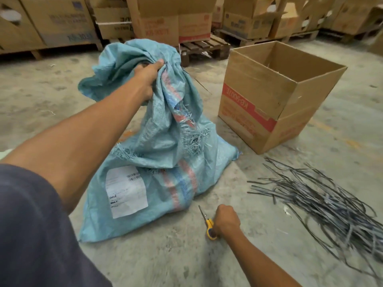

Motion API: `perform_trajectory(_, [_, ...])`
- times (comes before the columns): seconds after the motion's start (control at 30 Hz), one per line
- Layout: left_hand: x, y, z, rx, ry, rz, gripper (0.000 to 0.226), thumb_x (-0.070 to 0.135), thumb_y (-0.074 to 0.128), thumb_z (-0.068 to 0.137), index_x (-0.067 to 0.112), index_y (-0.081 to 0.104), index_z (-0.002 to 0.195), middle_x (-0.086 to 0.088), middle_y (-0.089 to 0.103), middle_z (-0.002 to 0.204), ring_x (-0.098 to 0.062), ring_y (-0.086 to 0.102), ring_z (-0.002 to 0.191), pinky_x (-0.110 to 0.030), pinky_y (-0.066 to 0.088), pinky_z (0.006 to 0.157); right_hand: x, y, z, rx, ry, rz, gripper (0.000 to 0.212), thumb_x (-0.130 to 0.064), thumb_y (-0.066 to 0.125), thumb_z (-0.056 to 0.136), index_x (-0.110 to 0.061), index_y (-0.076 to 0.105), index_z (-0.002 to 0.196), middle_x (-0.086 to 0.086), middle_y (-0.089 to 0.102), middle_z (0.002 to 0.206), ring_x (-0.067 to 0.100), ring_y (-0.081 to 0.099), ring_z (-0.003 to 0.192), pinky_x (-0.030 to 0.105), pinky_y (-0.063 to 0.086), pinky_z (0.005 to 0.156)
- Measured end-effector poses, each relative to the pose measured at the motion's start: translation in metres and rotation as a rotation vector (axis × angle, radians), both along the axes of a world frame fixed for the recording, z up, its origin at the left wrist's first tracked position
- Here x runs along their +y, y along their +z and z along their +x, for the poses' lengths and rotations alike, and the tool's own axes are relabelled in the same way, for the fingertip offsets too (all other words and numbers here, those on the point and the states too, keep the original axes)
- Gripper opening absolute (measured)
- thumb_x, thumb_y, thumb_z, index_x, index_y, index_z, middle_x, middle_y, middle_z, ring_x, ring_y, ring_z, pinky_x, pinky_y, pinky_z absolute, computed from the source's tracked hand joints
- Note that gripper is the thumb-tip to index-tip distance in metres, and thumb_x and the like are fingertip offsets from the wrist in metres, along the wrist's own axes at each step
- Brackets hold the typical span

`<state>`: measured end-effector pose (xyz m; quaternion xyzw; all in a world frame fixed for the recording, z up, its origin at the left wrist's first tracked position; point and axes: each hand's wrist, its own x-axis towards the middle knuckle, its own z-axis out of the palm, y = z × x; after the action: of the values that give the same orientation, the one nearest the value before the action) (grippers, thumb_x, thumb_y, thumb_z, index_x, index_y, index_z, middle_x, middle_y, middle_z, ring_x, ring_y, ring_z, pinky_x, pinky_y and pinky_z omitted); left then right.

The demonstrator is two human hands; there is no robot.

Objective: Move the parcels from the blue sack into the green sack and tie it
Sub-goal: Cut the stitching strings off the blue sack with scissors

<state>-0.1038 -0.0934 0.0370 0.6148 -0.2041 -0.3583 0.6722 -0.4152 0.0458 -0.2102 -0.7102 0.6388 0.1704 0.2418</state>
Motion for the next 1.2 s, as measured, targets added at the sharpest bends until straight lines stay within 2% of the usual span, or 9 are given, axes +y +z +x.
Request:
perform_trajectory(0.07, [0.001,0.003,-0.003,0.000,-0.012,-0.003,0.048,0.029,0.076,0.085,0.017,0.056,0.126,-0.007,0.072,0.106,-0.024,0.074,0.087,-0.045,0.062,0.070,-0.003,0.000,0.004,0.005,0.035,0.024,0.076,-0.031,0.095,0.059,-0.011,0.059,0.123,0.008,0.058,0.127,0.024,0.063,0.118,0.032,0.054,0.090])
perform_trajectory(0.17, [0.004,0.004,-0.007,0.000,-0.020,-0.002,0.045,0.028,0.076,0.085,0.017,0.058,0.125,-0.007,0.073,0.104,-0.024,0.074,0.086,-0.042,0.062,0.067,-0.009,0.010,0.013,-0.039,0.086,-0.067,0.047,-0.023,0.080,0.075,-0.012,0.063,0.118,0.009,0.062,0.125,0.026,0.065,0.116,0.032,0.053,0.089])
perform_trajectory(0.33, [0.008,0.004,-0.007,0.014,-0.060,-0.018,0.025,0.026,0.075,0.085,0.017,0.064,0.105,-0.010,0.074,0.105,-0.027,0.073,0.090,-0.048,0.060,0.080,-0.044,0.077,0.046,-0.473,-0.059,-0.497,0.012,-0.027,0.061,0.081,-0.020,0.067,0.089,0.001,0.071,0.089,0.026,0.068,0.088,0.032,0.053,0.072])
perform_trajectory(0.4, [0.010,0.004,-0.006,0.025,-0.077,-0.034,0.030,0.027,0.075,0.085,0.016,0.064,0.111,-0.011,0.073,0.106,-0.028,0.073,0.092,-0.048,0.060,0.082,-0.064,0.121,0.066,-0.666,-0.063,-0.695,0.007,-0.027,0.063,0.085,-0.020,0.061,0.084,-0.003,0.064,0.079,0.021,0.063,0.078,0.032,0.049,0.065])
perform_trajectory(0.57, [0.014,0.004,0.001,0.008,-0.094,-0.081,0.038,0.028,0.073,0.087,0.011,0.062,0.120,-0.012,0.072,0.109,-0.027,0.072,0.094,-0.040,0.061,0.079,-0.117,0.222,0.121,-0.913,0.006,-0.996,0.011,-0.028,0.063,0.091,-0.022,0.060,0.099,-0.006,0.058,0.095,0.012,0.052,0.093,0.026,0.042,0.072])
perform_trajectory(0.7, [0.017,0.003,0.008,0.000,-0.075,-0.086,0.042,0.030,0.074,0.086,0.014,0.061,0.122,-0.010,0.072,0.107,-0.027,0.071,0.093,-0.041,0.060,0.081,-0.141,0.264,0.151,-0.930,0.108,-0.968,0.027,-0.028,0.064,0.091,-0.021,0.062,0.117,-0.004,0.062,0.115,0.015,0.053,0.111,0.031,0.047,0.092])
perform_trajectory(0.8, [0.020,0.002,0.016,0.028,-0.087,-0.099,0.042,0.031,0.075,0.084,0.015,0.062,0.121,-0.011,0.073,0.106,-0.029,0.072,0.094,-0.047,0.059,0.086,-0.152,0.263,0.165,-0.901,0.051,-0.786,0.036,-0.032,0.060,0.094,-0.018,0.064,0.127,-0.001,0.066,0.124,0.019,0.058,0.117,0.043,0.048,0.103])
perform_trajectory(1.07, [0.031,0.000,0.029,0.122,-0.165,-0.133,0.057,0.033,0.080,0.068,0.010,0.065,0.118,-0.019,0.072,0.110,-0.034,0.071,0.096,-0.047,0.059,0.084,-0.156,0.265,0.168,-1.132,0.094,-0.582,0.023,-0.031,0.067,0.094,-0.020,0.078,0.111,-0.006,0.076,0.101,0.005,0.066,0.089,0.029,0.056,0.086])
perform_trajectory(1.2, [0.040,0.002,0.028,0.107,-0.221,-0.113,0.050,0.028,0.072,0.080,0.005,0.062,0.124,-0.016,0.071,0.098,-0.027,0.070,0.077,-0.035,0.057,0.065,-0.157,0.267,0.163,-1.266,-0.001,-0.367,0.016,-0.021,0.080,0.085,-0.015,0.081,0.100,-0.003,0.078,0.095,0.002,0.067,0.083,0.022,0.055,0.078])
